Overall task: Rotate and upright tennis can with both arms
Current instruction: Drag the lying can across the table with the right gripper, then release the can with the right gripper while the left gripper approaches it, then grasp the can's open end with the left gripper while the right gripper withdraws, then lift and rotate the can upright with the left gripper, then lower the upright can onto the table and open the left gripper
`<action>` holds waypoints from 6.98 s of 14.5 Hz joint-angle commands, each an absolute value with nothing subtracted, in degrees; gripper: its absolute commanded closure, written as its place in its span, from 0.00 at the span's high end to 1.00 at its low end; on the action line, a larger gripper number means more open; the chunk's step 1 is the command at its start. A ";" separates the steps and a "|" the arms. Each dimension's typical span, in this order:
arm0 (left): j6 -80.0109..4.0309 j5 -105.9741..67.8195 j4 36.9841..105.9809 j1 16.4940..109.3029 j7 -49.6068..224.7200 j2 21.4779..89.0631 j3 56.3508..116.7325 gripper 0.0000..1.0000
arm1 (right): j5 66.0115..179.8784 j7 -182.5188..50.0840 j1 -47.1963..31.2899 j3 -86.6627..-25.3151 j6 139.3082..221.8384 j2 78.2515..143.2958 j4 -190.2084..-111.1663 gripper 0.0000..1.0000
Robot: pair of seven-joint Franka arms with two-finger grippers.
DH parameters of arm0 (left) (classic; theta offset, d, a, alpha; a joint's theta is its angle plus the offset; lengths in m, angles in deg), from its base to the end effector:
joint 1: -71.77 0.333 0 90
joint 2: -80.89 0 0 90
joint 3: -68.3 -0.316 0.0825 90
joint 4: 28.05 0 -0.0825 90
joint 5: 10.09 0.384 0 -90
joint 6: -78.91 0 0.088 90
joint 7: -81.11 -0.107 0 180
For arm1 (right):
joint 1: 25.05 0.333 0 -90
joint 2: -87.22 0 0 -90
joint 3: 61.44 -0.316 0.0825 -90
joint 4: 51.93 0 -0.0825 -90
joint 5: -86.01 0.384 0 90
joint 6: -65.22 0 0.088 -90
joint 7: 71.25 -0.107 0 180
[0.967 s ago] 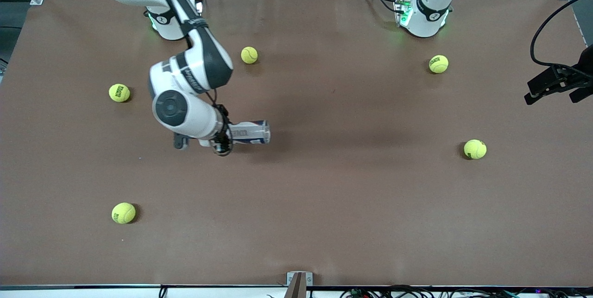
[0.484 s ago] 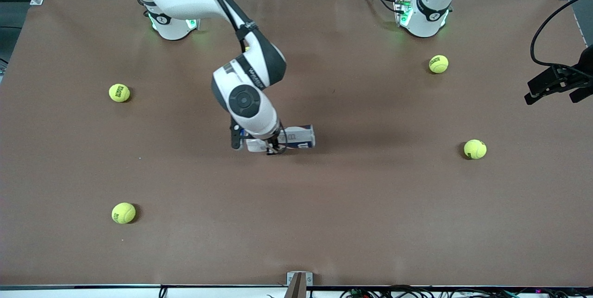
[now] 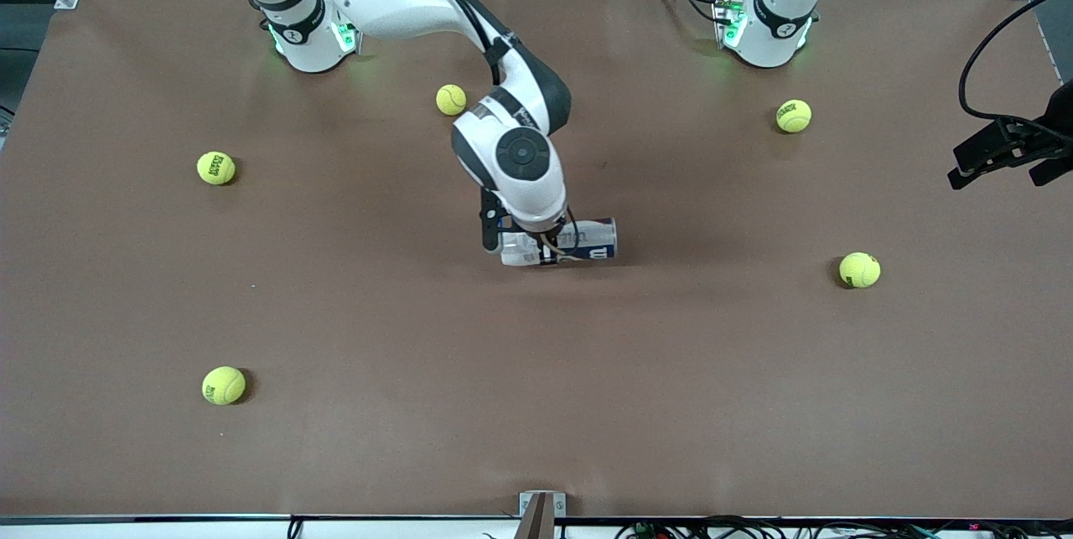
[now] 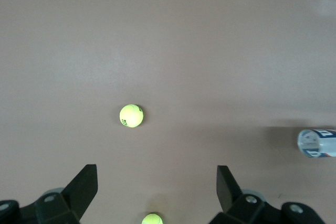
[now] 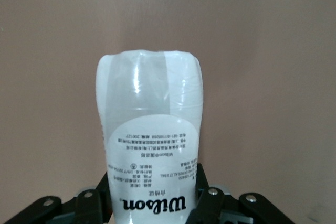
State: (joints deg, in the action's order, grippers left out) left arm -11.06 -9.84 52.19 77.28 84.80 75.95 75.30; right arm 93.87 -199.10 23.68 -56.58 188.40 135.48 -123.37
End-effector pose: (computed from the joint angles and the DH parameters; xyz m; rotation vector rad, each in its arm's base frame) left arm 0.5814 -0.0110 0.6563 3.1283 0.0618 0.1313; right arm 0.5317 0.5427 0.2632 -2.2412 2.1024 0.0770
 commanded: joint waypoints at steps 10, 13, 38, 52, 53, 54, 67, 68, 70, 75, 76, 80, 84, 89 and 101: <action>-10.56 -8.85 52.10 77.31 84.09 76.41 75.34 1.00 | 89.09 -205.90 27.86 -55.64 192.75 143.65 -117.93 0.80; -10.56 -8.85 52.10 77.31 84.88 76.24 75.25 1.00 | 89.00 -205.90 27.95 -55.64 192.75 143.91 -117.85 1.00; -45.71 -68.69 80.40 78.19 67.16 50.15 88.95 1.00 | 93.20 -134.44 1.88 -56.25 162.07 117.57 -122.48 1.00; -54.60 -95.52 87.70 72.22 41.11 44.24 89.22 1.00 | 89.00 -71.25 -26.45 -55.72 151.27 111.57 -123.30 1.00; -54.60 -95.60 87.70 72.13 41.29 44.33 89.22 0.92 | 88.83 -71.25 -26.81 -55.64 150.22 111.74 -122.60 1.00; -54.60 -95.60 87.61 71.86 41.55 44.33 89.22 0.66 | 88.82 -70.99 -26.81 -55.64 149.86 111.74 -121.11 1.00; -53.72 -92.55 80.76 72.74 50.34 48.62 88.87 0.00 | 89.00 -70.81 -26.19 -56.16 145.55 107.62 -120.30 1.00; -53.63 -88.96 80.58 72.91 51.39 49.59 88.78 0.00 | 89.35 -69.94 -26.19 -56.16 145.03 106.92 -121.00 1.00; -52.23 -82.01 78.92 72.83 57.87 51.09 88.78 0.00 | 89.35 -68.35 -26.02 -56.08 146.15 103.59 -125.90 1.00; -51.34 -62.34 74.96 70.91 83.42 55.04 89.40 0.00 | 87.68 -68.09 -24.35 -55.99 150.11 95.41 -134.79 1.00; -51.34 -57.25 74.00 69.24 89.83 55.84 89.31 0.00 | 87.51 -68.09 -24.35 -55.99 150.99 93.57 -136.72 1.00; -51.17 -32.30 67.41 61.43 119.61 56.28 89.31 0.00 | 87.33 -68.00 -25.05 -56.34 151.26 89.08 -139.81 1.00; -44.78 -11.62 59.60 52.46 141.71 53.74 89.22 0.00 | 85.93 -67.82 -26.28 -58.79 150.47 85.65 -140.96 1.00; -31.33 5.63 48.51 39.63 156.32 46.54 87.82 0.00 | 85.48 -68.00 -26.55 -59.24 148.36 83.28 -141.84 1.00; -31.39 6.70 44.54 21.68 159.68 41.43 73.49 0.05 | 85.57 -64.66 -26.46 -58.98 148.71 82.21 -142.54 1.00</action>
State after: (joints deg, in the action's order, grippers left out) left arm -31.30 6.05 46.30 22.14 158.88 42.90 73.83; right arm 86.16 -65.90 -25.48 -58.37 147.76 84.28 -140.31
